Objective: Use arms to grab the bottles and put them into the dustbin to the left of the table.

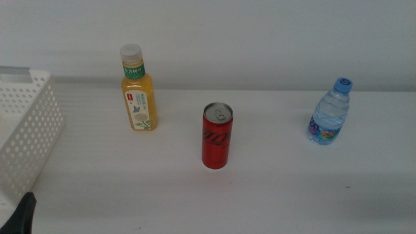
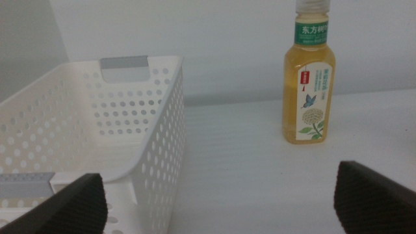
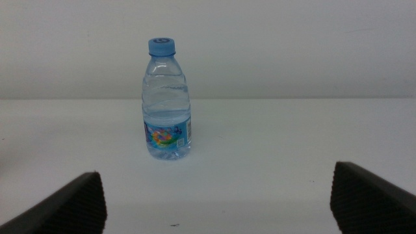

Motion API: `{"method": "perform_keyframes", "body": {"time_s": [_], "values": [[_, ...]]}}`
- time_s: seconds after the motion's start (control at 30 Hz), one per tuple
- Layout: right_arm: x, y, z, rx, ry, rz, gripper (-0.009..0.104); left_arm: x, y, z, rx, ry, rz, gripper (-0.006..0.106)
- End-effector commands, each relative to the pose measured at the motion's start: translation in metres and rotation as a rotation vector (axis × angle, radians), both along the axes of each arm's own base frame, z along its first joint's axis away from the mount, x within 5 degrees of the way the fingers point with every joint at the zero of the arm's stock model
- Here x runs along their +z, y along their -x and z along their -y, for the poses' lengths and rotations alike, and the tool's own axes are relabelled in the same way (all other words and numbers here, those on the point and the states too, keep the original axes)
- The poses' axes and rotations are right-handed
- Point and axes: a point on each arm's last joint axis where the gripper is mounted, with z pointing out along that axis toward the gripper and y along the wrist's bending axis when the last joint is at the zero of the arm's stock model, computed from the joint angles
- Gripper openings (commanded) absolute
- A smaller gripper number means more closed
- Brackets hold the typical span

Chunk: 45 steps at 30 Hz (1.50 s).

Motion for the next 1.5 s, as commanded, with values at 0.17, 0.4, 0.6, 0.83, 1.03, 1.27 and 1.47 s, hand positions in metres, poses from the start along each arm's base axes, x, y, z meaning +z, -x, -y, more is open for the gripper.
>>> {"method": "perform_keyframes", "body": {"time_s": [0.17, 0.4, 0.6, 0.83, 1.03, 1.27, 1.47], "values": [[-0.014, -0.001, 0.0, -0.006, 0.008, -0.034, 0.092, -0.007, 0.001, 0.0, 0.0, 0.005, 0.049, 0.094], [-0.014, -0.001, 0.0, -0.006, 0.008, -0.034, 0.092, -0.009, -0.004, 0.004, -0.063, 0.0, 0.007, 0.094], [-0.014, -0.001, 0.0, -0.006, 0.008, -0.034, 0.092, -0.009, -0.018, 0.016, -0.225, -0.014, -0.053, 0.094], [-0.014, -0.001, 0.0, -0.006, 0.008, -0.034, 0.092, -0.011, -0.039, 0.04, -0.413, -0.023, -0.077, 0.094], [-0.014, -0.001, 0.0, -0.006, 0.008, -0.034, 0.092, -0.023, -0.056, 0.062, -0.518, 0.011, -0.12, 0.094], [-0.014, -0.001, 0.0, -0.006, 0.008, -0.034, 0.092, -0.043, -0.072, 0.086, -0.572, 0.031, -0.103, 0.094], [-0.014, -0.001, 0.0, -0.006, 0.008, -0.034, 0.092, -0.057, -0.08, 0.093, -0.55, 0.041, -0.091, 0.094]]}}
